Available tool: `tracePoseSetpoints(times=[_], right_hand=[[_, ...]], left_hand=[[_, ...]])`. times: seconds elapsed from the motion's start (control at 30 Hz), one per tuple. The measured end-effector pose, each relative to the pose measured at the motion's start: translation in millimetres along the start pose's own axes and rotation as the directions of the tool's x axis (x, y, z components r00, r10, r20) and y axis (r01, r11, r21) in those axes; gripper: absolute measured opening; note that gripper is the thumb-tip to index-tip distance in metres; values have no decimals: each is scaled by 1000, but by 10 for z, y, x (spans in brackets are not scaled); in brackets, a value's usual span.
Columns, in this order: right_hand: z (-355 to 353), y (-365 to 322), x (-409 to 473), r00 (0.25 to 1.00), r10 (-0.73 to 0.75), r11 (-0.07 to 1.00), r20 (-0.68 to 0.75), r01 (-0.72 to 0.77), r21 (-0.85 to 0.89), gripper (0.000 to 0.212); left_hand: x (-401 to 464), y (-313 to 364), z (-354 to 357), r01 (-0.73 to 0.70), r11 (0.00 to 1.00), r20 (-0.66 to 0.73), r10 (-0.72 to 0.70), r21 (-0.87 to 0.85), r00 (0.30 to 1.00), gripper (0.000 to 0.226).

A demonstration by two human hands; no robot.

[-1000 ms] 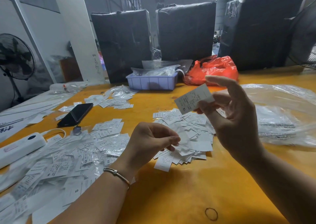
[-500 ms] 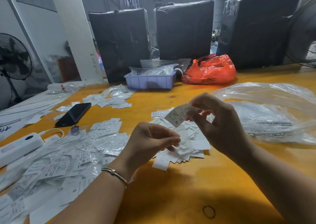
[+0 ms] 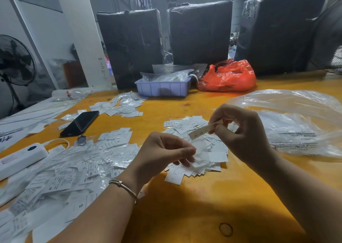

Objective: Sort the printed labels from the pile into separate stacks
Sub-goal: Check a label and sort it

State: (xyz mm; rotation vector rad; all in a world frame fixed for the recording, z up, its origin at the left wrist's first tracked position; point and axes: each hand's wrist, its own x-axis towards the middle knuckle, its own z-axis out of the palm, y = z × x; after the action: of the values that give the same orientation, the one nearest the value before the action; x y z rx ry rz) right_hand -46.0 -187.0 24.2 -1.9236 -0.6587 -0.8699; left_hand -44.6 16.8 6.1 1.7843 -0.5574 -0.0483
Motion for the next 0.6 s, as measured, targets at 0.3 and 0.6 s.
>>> tracePoseSetpoints(times=[0.3, 0.6], right_hand=[[-2, 46, 0, 999, 28, 993, 22, -25, -115, 16], [31, -18, -29, 976, 34, 980, 214, 9, -198, 19]], left_hand=[[4, -10, 12, -7, 998, -2, 7, 56, 1000, 20], [15, -14, 29, 23, 996, 32, -26, 88, 999, 10]])
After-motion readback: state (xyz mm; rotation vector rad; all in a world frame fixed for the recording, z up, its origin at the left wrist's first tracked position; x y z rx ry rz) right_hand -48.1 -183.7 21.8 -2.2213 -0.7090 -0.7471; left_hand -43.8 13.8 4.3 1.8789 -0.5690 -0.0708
